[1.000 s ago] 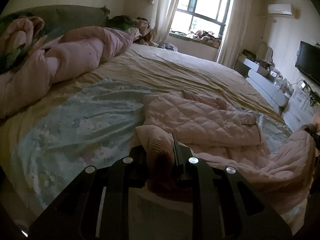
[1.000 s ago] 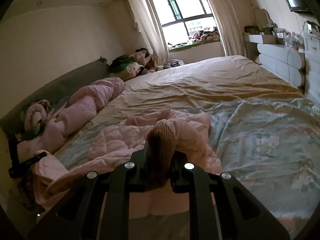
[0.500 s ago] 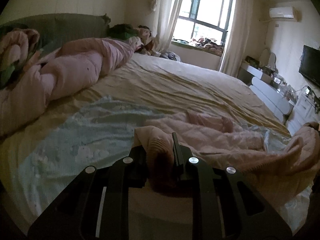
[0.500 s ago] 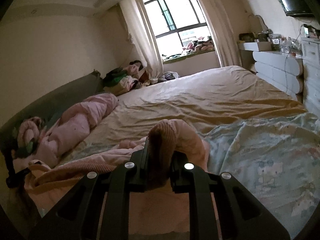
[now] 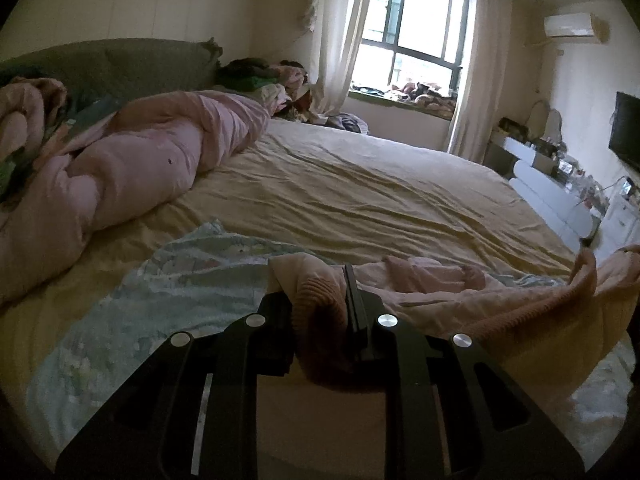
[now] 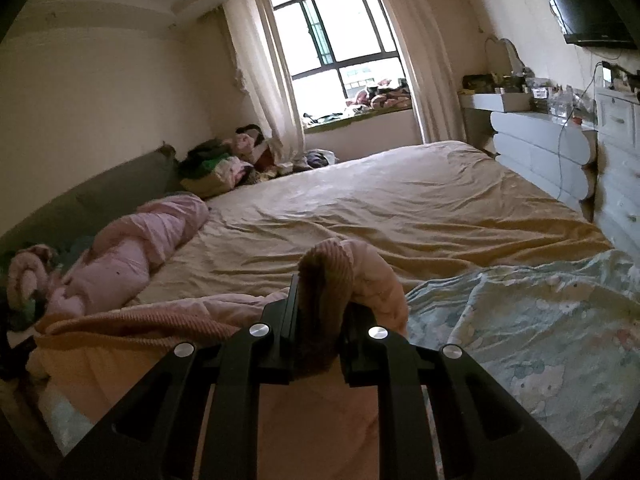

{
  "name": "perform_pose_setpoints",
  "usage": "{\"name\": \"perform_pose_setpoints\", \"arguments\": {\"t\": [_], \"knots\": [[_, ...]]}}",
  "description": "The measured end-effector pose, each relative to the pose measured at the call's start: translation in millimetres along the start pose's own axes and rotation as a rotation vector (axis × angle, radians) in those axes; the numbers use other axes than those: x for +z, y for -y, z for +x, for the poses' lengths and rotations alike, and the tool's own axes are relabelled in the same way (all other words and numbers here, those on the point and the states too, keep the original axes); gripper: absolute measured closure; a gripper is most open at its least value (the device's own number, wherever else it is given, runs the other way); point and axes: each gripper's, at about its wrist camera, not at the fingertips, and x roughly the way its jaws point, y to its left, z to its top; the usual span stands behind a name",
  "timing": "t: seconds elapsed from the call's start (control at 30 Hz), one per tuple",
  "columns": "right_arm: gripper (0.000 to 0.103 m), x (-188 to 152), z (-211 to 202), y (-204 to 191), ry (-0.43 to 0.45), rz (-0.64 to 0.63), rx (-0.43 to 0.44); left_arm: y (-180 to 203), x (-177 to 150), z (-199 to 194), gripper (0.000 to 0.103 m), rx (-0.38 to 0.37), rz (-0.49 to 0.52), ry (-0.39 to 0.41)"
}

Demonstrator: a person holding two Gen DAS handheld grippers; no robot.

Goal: Fold large clothes

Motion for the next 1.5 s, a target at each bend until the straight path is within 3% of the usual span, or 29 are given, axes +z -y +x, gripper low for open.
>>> {"name": "perform_pose_setpoints", "arguments": {"t": [0.3,0.73,0.87,0.9,0.97,1.07,1.2,1.33,1.5], "knots": [[0.089,-2.1,72.9,7.0,-0.106,0.002,-0.095,-0.8,2.3,54.4,0.089,0.034,0.033,-0.043],[0.089,-24.8,157.3,1.8,-0.239,-0.042,-0.239,-11.6,-23.8,115.8,0.083,0.043,-0.028,-0.087],[0.088,-32.6,171.8,4.5,-0.264,-0.044,-0.260,-18.2,-29.9,116.3,0.071,0.014,-0.068,-0.101],[0.088,-35.2,175.0,4.8,-0.269,-0.049,-0.268,-21.6,-30.7,111.6,0.056,0.018,-0.089,-0.086],[0.088,-38.9,180.8,7.0,-0.279,-0.047,-0.282,-24.7,-30.4,105.7,0.038,0.047,-0.105,-0.067],[0.088,-43.9,187.8,12.9,-0.293,-0.021,-0.295,-29.7,-30.5,92.1,0.038,0.006,-0.139,-0.044],[0.088,-47.7,193.6,19.8,-0.306,0.010,-0.307,-38.9,-37.9,77.8,0.030,0.024,-0.129,-0.019],[0.087,-48.5,195.6,21.8,-0.310,0.031,-0.302,-66.6,-56.6,81.9,0.026,-0.005,-0.228,-0.073],[0.082,-44.6,186.4,24.4,-0.302,0.054,-0.266,-77.6,-83.0,96.3,0.020,-0.036,-0.233,-0.180]]}}
